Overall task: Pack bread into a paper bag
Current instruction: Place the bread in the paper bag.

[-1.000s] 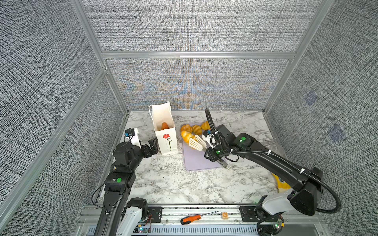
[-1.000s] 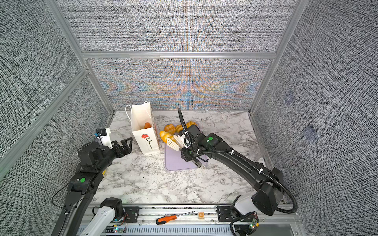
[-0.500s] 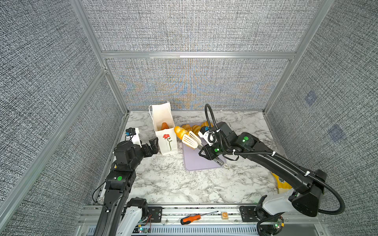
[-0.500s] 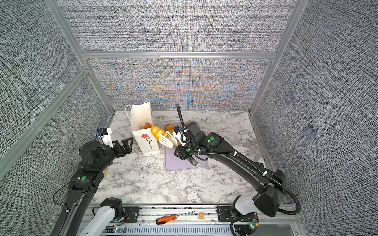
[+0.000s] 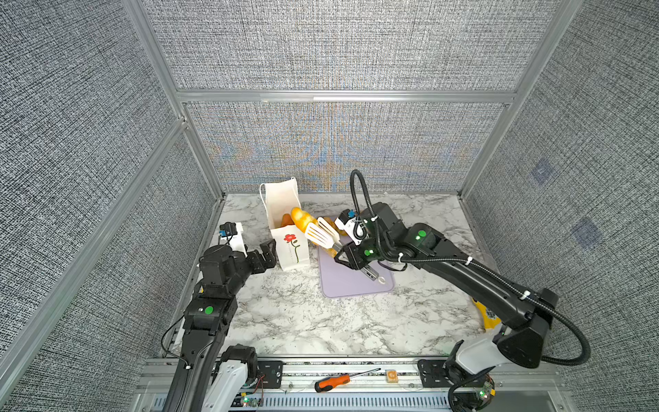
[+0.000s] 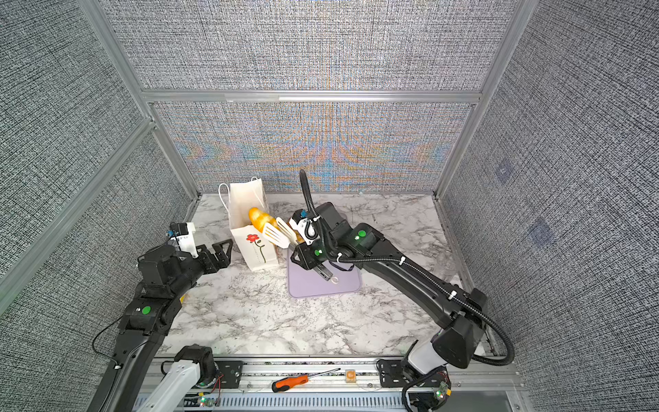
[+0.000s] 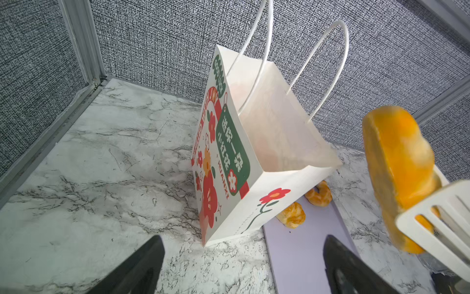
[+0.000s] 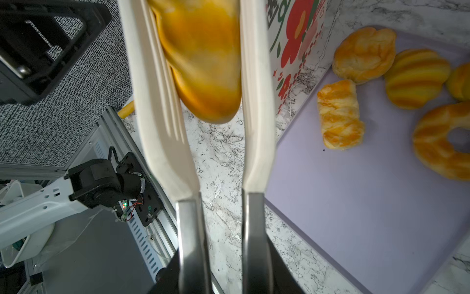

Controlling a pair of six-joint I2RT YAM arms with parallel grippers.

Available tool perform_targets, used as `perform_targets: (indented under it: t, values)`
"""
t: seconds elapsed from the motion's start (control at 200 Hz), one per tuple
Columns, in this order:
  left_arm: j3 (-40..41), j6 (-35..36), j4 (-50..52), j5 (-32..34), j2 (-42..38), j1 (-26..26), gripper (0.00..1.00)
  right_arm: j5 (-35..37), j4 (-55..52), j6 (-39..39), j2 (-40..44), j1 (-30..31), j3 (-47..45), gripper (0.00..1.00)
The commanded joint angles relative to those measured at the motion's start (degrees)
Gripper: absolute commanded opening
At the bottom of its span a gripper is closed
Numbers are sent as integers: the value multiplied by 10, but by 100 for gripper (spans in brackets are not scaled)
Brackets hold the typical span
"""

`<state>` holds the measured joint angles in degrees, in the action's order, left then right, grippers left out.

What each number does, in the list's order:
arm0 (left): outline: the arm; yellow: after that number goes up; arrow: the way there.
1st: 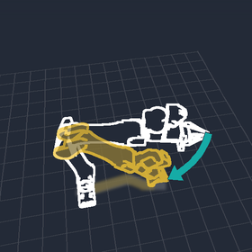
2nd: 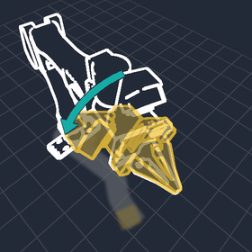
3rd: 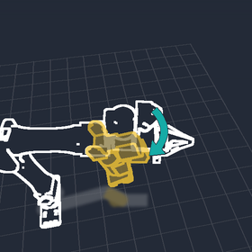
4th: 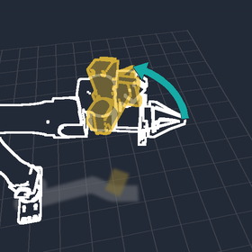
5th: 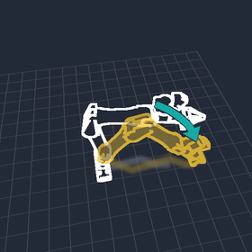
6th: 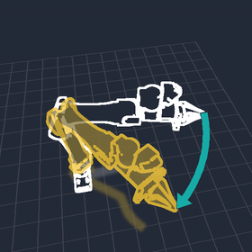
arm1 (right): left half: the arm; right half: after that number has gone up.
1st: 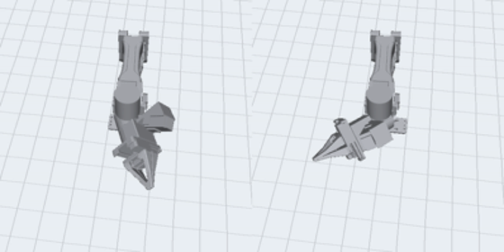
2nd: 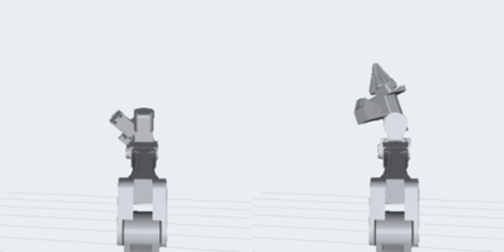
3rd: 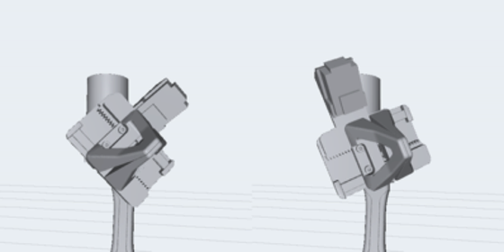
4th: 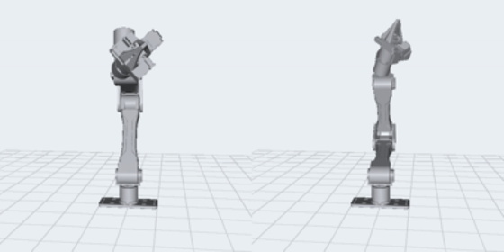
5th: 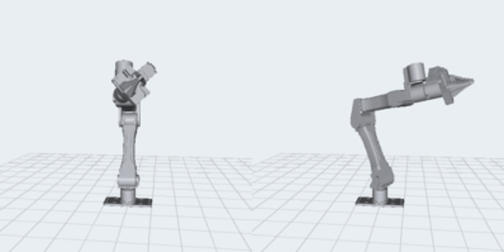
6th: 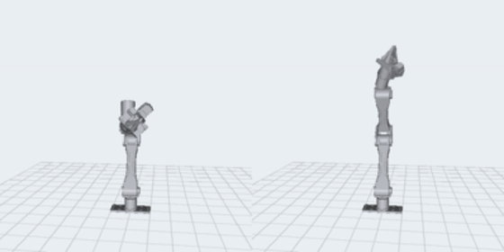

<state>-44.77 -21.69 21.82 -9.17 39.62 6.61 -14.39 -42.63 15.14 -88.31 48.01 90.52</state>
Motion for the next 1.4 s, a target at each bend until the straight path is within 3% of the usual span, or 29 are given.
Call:
perform_targets:
  t: [0.0,0.48,1.051,1.396]
  values:
    - [-4,0,-17,-6,-1,0,99,-13,18,3,-21,1,33,35]
    - [0,7,-16,-6,-3,1,99,-44,-2,15,-127,-5,177,38]
    - [-2,6,-14,-6,-4,1,99,-63,11,43,-208,-20,259,39]
    - [0,6,-14,-3,-4,1,99,-35,-15,38,-241,-21,295,44]
